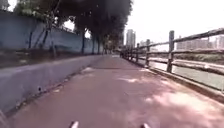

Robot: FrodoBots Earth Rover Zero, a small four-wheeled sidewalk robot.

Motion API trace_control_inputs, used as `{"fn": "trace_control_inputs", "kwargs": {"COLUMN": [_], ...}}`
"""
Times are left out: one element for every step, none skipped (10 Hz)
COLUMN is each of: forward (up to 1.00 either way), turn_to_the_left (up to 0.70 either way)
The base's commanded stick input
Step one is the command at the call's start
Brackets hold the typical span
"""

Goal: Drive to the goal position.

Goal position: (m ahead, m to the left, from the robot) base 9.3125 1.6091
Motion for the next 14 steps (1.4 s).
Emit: {"fn": "trace_control_inputs", "kwargs": {"forward": [0.70,0.70,0.70,0.70,0.70,0.70,0.70,0.70,0.70,0.70,0.70,0.70,0.70,0.70], "turn_to_the_left": [0.00,0.00,0.00,0.00,0.00,0.00,0.00,0.00,0.00,0.00,0.00,0.00,0.00,0.00]}}
